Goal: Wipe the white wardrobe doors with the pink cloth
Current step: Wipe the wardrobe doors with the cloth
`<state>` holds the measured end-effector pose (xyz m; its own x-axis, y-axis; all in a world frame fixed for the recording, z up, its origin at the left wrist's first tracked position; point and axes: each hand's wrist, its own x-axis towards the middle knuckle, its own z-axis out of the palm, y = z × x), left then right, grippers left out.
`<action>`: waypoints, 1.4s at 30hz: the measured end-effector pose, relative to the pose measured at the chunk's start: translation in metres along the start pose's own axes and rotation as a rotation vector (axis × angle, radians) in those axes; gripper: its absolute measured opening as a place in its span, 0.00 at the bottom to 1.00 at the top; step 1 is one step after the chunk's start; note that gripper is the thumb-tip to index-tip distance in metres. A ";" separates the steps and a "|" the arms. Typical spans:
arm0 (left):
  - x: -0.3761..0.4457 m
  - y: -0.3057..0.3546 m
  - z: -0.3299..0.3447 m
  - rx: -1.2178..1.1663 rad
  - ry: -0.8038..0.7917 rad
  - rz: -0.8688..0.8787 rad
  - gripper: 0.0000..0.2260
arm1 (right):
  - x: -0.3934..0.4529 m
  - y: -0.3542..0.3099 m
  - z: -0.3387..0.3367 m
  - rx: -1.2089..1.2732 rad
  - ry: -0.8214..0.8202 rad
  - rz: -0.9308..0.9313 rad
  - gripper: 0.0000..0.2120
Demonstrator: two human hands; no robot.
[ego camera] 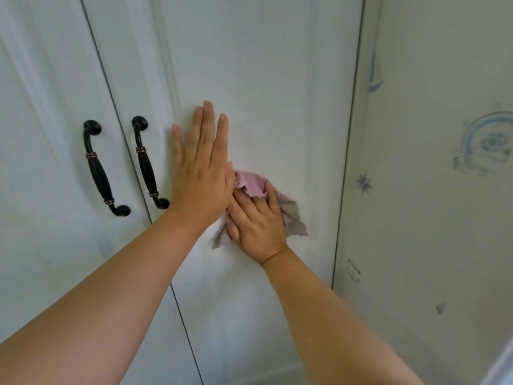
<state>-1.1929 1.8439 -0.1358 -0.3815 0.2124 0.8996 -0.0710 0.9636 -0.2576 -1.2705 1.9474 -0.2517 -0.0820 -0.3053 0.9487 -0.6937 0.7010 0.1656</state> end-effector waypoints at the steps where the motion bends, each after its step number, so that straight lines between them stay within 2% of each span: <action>1: 0.005 -0.001 0.002 0.016 -0.006 -0.016 0.30 | -0.009 0.018 -0.001 -0.037 -0.005 0.015 0.22; 4: 0.005 -0.003 0.015 0.077 -0.023 -0.040 0.30 | -0.044 0.074 -0.013 -0.135 0.004 0.232 0.27; 6: 0.004 -0.003 0.020 0.092 -0.006 -0.047 0.30 | -0.061 0.081 -0.015 -0.149 -0.004 0.317 0.29; 10: 0.005 -0.003 0.024 0.081 0.010 -0.042 0.30 | -0.090 0.056 -0.007 -0.137 -0.054 0.314 0.29; 12: 0.002 -0.003 0.025 0.076 0.023 -0.041 0.30 | -0.076 0.059 -0.006 -0.141 -0.025 0.303 0.28; 15: 0.003 -0.005 0.027 0.072 0.034 -0.039 0.30 | 0.009 0.076 -0.014 -0.142 0.122 0.323 0.28; 18: 0.005 -0.004 0.026 0.085 0.032 -0.034 0.30 | 0.077 0.086 -0.030 -0.110 0.170 0.344 0.29; 20: 0.005 -0.004 0.026 0.089 0.025 -0.033 0.30 | 0.075 0.083 -0.030 -0.090 0.164 0.362 0.28; 23: 0.005 -0.005 0.026 0.092 0.032 -0.028 0.30 | 0.017 0.065 -0.020 -0.058 0.085 0.416 0.28; 26: 0.004 -0.006 0.026 0.092 0.037 -0.028 0.30 | -0.042 0.056 -0.014 -0.035 -0.018 0.358 0.27; 28: 0.006 -0.005 0.026 0.095 0.041 -0.026 0.30 | -0.042 0.062 -0.015 -0.050 -0.017 0.322 0.26; 33: 0.005 -0.006 0.027 0.088 0.050 -0.027 0.30 | 0.068 0.065 -0.030 -0.115 0.055 0.246 0.29; 37: 0.007 -0.006 0.029 0.086 0.074 -0.022 0.30 | 0.127 0.057 -0.038 -0.078 0.150 0.344 0.28; 39: 0.007 -0.006 0.029 0.087 0.067 -0.030 0.30 | 0.106 0.044 -0.033 -0.068 0.102 0.325 0.28; 42: 0.006 -0.006 0.028 0.094 0.054 -0.033 0.30 | 0.027 0.021 -0.025 -0.018 -0.083 0.101 0.29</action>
<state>-1.2205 1.8354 -0.1384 -0.3274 0.1919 0.9252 -0.1701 0.9512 -0.2575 -1.2699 1.9701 -0.2156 -0.2102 -0.2837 0.9356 -0.6661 0.7421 0.0753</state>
